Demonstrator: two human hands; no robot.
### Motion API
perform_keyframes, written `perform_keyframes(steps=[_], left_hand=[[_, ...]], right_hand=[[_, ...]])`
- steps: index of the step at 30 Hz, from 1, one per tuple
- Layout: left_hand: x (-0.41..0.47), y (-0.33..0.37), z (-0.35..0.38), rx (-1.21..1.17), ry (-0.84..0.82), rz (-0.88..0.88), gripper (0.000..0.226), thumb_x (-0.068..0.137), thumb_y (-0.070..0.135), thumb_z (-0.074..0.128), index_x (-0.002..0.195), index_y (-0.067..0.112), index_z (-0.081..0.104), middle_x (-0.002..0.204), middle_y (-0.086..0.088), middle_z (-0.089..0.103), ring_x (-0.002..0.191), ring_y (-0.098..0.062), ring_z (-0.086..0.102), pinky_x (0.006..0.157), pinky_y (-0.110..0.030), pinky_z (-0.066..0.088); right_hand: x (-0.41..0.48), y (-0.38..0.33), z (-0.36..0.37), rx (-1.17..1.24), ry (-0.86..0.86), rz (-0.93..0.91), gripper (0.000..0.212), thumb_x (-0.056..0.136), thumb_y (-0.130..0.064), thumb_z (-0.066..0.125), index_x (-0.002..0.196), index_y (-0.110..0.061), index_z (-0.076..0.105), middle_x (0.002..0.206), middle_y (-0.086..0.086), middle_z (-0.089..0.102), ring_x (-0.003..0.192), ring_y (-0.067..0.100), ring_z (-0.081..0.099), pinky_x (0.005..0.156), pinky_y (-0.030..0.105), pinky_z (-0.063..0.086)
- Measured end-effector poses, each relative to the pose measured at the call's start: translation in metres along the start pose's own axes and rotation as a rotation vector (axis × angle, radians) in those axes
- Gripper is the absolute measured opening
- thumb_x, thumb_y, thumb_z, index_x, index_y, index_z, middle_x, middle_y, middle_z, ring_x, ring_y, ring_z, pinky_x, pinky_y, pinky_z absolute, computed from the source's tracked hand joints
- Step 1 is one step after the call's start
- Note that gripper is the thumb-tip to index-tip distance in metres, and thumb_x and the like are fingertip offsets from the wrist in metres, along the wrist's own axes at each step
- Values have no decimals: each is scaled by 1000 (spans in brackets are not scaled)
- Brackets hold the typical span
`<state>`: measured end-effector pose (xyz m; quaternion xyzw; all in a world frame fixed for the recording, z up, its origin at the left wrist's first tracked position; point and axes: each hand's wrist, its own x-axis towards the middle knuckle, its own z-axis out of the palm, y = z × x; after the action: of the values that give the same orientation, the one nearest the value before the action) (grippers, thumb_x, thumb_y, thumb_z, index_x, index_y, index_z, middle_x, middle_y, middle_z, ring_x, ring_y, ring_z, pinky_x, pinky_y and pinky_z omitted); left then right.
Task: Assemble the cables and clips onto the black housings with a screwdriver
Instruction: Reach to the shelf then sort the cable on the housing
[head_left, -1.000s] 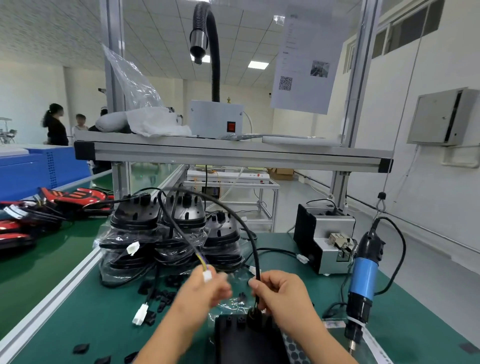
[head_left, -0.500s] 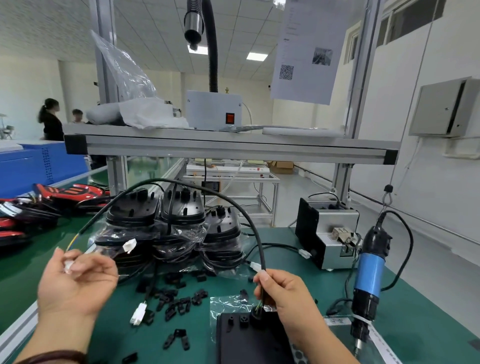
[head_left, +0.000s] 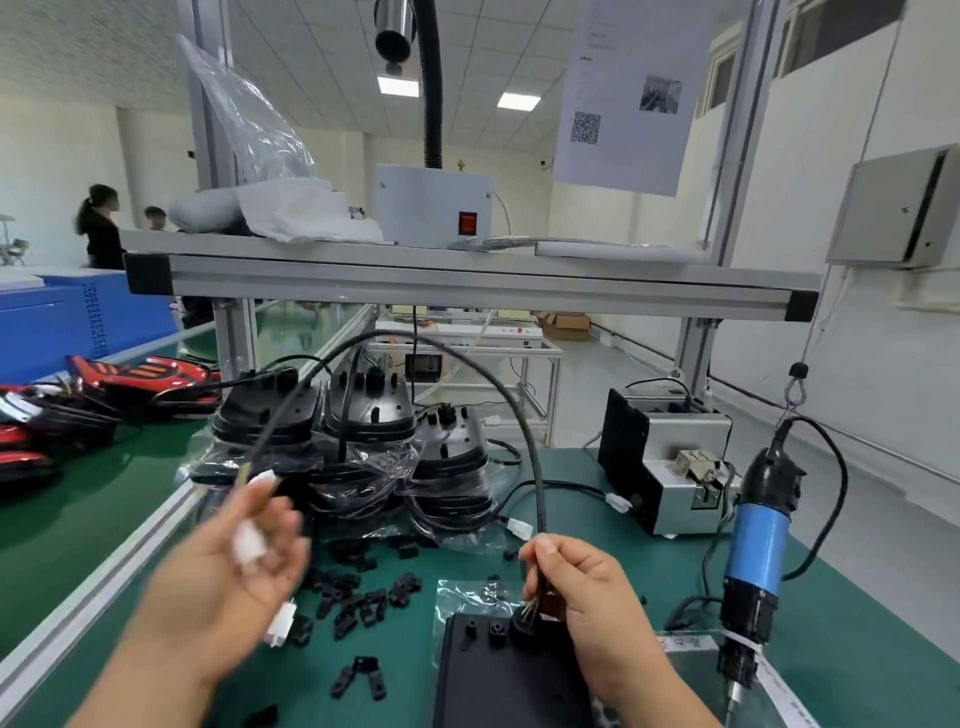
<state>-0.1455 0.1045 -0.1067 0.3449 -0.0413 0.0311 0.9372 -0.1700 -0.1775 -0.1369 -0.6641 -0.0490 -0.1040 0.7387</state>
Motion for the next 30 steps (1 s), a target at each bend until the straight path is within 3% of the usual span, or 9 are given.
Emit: perform_keyframes(steps=[3,6,8,11,16,19,23,26,30], left_hand=[[-11,-43,38,540,-161,-111,21,90,22,53,88,11,71,90,-4,74,84,-19,72,78,-35,54],[-19,-85,63,929,-214,-63,24,99,13,46,86,13,66,90,3,75,96,-14,69,86,-31,49],[-26,-102,66,1063,-225,35,24,100,14,45,80,17,60,73,13,70,86,1,67,85,-19,48],[-34,-122,64,1243,-186,173,23,99,23,45,78,24,52,66,15,63,67,12,55,64,-7,39],[-30,-121,62,1315,-192,149,22,99,27,45,80,30,55,76,13,66,67,9,55,64,-9,39],[-21,-110,58,1322,-203,124,23,98,20,46,96,37,61,91,10,62,78,1,60,71,-17,43],[-8,-88,53,1346,-270,54,34,98,17,45,112,46,54,86,11,53,64,4,51,61,-11,40],[-5,-65,48,1293,-220,64,22,95,50,43,94,41,63,76,16,60,73,3,54,67,-19,40],[-2,-40,42,1181,-221,172,51,85,67,28,68,23,50,55,7,35,53,-8,34,61,-30,33]], right_hand=[[-2,-3,6,-35,-42,-20,32,98,-17,50,75,-15,73,61,4,60,60,12,55,61,18,46],[-5,-4,13,-49,-73,-62,31,98,-11,48,79,-10,72,58,5,57,59,15,54,61,21,45],[-7,-5,17,-59,-79,-100,33,99,-7,46,77,-8,71,54,4,55,57,11,58,61,21,46],[-10,-4,20,-71,-71,-146,38,99,-4,45,71,-9,70,51,5,52,53,10,56,60,20,47],[-15,-7,17,-76,-103,-130,36,99,0,45,72,-5,70,53,9,53,53,10,56,60,17,48],[-7,-21,17,-64,-90,-108,23,98,-4,49,92,-11,70,68,10,64,69,18,60,71,27,51],[16,-63,22,56,-28,-109,20,94,-29,55,110,-19,60,76,-1,64,67,12,61,70,28,50],[39,-105,16,28,33,-166,48,77,-53,58,115,-23,57,73,-5,61,58,5,55,59,23,49],[58,-145,14,-139,84,-337,25,91,-45,57,105,-28,68,58,-16,54,48,-3,46,51,13,38]])
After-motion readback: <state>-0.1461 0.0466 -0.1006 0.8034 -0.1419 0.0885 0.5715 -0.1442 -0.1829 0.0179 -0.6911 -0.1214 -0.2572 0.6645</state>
